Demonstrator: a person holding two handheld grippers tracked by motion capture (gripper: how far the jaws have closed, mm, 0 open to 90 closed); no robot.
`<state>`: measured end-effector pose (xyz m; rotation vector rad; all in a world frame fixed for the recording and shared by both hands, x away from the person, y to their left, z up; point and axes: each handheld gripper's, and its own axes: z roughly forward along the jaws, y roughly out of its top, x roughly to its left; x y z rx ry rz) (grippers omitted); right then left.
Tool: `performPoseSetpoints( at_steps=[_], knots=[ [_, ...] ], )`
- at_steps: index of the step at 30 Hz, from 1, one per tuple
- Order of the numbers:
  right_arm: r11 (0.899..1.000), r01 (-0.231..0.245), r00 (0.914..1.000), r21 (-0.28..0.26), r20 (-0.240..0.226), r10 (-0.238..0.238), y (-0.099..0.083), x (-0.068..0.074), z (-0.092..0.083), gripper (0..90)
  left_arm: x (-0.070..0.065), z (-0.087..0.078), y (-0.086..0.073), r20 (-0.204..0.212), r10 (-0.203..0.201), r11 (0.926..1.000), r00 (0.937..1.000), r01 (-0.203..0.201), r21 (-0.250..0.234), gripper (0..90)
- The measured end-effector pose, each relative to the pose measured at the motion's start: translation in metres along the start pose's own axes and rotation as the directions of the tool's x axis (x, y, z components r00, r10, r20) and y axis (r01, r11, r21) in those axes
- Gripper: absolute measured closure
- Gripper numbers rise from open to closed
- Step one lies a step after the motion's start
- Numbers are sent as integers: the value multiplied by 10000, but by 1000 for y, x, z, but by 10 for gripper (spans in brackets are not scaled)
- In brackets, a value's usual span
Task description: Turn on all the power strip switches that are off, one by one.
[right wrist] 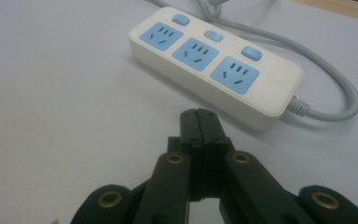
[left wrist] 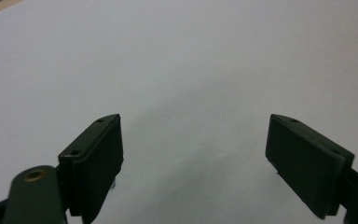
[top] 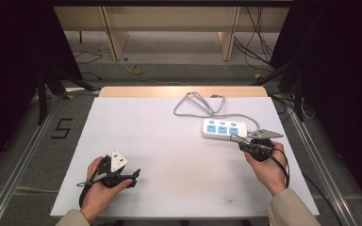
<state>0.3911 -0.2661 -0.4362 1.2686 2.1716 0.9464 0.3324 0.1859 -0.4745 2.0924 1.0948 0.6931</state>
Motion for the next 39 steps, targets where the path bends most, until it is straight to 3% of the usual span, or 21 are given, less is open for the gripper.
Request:
performPoseSetpoints(
  at_steps=[39],
  knots=[
    [9989,-187,9994,428,292,174,33,-19,23,900,-1,0,0,46,3,10000,10000,-3,32,194]
  ],
)
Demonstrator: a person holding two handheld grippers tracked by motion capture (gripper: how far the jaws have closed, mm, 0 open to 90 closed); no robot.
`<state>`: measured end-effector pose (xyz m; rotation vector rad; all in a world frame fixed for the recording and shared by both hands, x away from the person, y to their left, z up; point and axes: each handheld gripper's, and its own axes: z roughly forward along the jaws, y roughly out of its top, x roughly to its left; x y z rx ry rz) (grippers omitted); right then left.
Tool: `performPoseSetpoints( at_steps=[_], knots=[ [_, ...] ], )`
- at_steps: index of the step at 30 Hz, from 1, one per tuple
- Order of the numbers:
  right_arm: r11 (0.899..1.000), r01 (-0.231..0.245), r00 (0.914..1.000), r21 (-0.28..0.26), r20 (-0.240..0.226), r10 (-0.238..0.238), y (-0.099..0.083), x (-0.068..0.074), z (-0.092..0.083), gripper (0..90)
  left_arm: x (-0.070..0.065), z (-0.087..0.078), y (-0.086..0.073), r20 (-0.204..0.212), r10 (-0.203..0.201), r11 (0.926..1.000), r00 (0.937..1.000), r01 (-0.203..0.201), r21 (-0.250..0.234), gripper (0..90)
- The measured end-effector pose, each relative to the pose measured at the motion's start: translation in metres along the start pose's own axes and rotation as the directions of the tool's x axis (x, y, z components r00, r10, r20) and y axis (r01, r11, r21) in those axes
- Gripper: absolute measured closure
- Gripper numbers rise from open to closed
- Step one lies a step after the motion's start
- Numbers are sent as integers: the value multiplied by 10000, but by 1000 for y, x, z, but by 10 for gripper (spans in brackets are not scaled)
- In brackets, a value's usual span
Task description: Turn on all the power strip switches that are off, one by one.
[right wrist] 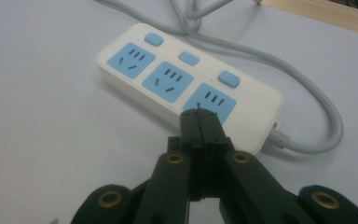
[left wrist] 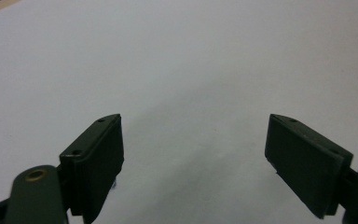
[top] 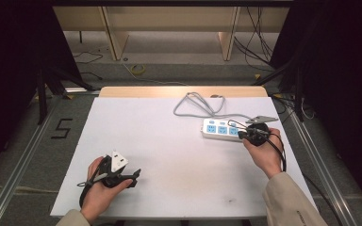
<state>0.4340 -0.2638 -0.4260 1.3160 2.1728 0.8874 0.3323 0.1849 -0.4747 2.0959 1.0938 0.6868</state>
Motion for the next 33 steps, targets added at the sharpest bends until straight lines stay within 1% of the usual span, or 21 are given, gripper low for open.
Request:
performPoseSetpoints(
  at_steps=[8,20,26,33],
  knots=[
    [9999,-93,9999,94,40,93,7,-5,6,900,0,0,0,1,0,10000,10000,0,1,194],
    [9995,-176,9998,267,52,175,12,-8,16,900,0,0,0,17,5,10000,10000,-5,-3,195],
    [9993,-207,9997,323,152,202,19,-12,22,900,0,0,0,34,-1,10000,10000,1,-4,195],
    [9985,-242,9995,495,200,233,23,-16,29,900,-1,0,0,40,95,9999,9999,-94,-40,196]
  ],
)
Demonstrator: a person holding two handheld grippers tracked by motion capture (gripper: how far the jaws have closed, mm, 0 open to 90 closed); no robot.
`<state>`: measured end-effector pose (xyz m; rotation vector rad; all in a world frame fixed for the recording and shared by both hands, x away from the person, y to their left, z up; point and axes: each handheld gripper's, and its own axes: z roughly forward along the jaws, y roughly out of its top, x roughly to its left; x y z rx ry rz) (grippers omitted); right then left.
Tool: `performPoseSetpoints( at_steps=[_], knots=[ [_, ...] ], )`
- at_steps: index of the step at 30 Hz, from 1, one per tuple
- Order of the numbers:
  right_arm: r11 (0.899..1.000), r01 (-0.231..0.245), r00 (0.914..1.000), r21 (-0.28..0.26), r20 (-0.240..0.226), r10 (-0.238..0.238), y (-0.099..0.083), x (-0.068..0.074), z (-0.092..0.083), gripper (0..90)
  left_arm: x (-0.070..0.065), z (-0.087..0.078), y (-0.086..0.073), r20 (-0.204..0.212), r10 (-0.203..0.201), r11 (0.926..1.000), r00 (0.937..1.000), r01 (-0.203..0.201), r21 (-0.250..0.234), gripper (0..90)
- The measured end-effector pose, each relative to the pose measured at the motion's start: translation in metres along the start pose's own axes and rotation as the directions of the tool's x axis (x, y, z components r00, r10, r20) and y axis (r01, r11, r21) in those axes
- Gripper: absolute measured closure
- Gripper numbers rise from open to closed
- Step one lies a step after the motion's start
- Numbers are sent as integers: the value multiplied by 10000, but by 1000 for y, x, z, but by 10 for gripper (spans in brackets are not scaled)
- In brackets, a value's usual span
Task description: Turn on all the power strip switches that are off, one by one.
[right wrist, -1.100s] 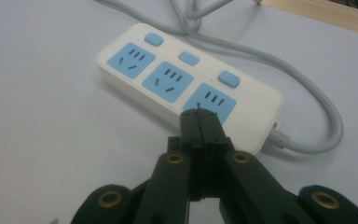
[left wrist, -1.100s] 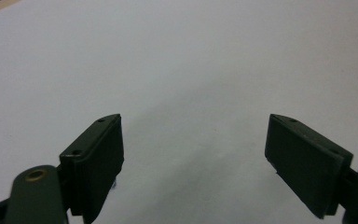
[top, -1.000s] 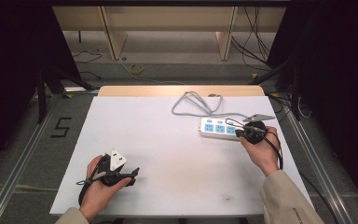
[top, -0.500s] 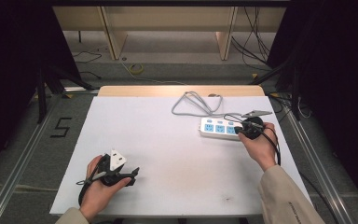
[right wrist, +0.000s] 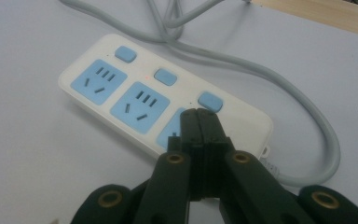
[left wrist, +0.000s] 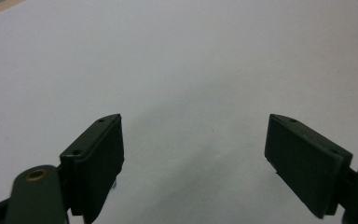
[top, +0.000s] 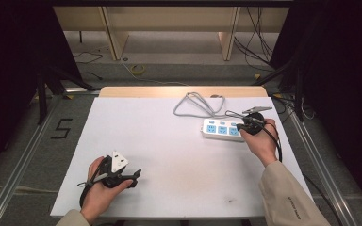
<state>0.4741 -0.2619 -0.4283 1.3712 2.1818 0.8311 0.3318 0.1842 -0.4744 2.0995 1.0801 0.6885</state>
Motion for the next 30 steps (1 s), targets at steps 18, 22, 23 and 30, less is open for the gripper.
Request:
performPoseSetpoints(
  at_steps=[18,22,23,30],
  knots=[
    [9998,-20,9999,194,147,17,11,-6,9,900,-1,1,0,19,7,10000,10000,-6,-48,196],
    [9997,-25,9999,250,157,21,12,-8,12,900,0,0,0,2,8,10000,10000,-8,-39,196],
    [9996,-47,9999,273,165,43,13,-8,13,900,0,0,0,-2,18,10000,10000,-18,-31,196],
    [9994,-103,9997,343,206,96,17,-12,19,900,0,0,0,8,5,10000,10000,-5,-19,196]
  ],
)
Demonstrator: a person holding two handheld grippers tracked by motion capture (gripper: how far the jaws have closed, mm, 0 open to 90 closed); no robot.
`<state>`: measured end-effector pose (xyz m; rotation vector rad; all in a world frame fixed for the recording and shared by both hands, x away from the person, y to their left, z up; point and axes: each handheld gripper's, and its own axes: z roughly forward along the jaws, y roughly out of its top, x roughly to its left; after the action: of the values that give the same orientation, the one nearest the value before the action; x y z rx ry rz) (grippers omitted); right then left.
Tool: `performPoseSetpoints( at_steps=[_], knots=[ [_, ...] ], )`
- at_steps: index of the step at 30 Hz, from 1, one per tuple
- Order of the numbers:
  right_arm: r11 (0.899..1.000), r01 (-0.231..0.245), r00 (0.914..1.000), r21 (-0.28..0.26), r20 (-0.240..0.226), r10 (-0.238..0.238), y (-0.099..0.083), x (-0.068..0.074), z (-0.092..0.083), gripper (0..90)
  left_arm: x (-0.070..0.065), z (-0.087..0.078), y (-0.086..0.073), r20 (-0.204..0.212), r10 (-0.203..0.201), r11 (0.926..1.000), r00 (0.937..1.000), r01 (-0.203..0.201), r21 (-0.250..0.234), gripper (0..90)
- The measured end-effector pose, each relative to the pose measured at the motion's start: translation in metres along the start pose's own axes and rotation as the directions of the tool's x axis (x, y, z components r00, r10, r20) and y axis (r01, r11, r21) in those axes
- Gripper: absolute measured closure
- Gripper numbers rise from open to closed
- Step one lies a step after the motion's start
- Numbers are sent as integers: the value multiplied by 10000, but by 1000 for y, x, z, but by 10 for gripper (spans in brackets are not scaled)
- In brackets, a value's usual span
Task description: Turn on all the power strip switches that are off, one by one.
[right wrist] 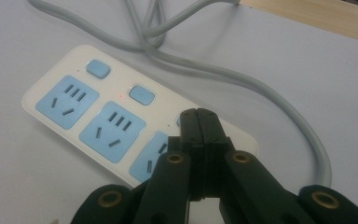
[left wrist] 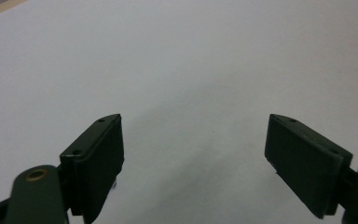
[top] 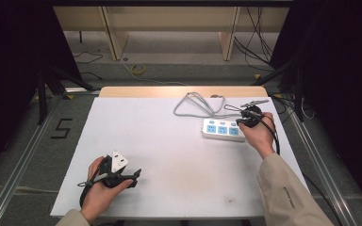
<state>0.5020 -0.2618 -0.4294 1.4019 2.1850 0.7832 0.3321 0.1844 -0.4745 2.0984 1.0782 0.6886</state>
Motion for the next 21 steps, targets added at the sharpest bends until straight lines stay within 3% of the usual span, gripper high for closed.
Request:
performPoseSetpoints(
  at_steps=[21],
  knots=[
    [9996,-21,10000,278,16,21,10,0,22,900,1,0,0,-3,-34,10000,10000,34,-48,196]
  ],
)
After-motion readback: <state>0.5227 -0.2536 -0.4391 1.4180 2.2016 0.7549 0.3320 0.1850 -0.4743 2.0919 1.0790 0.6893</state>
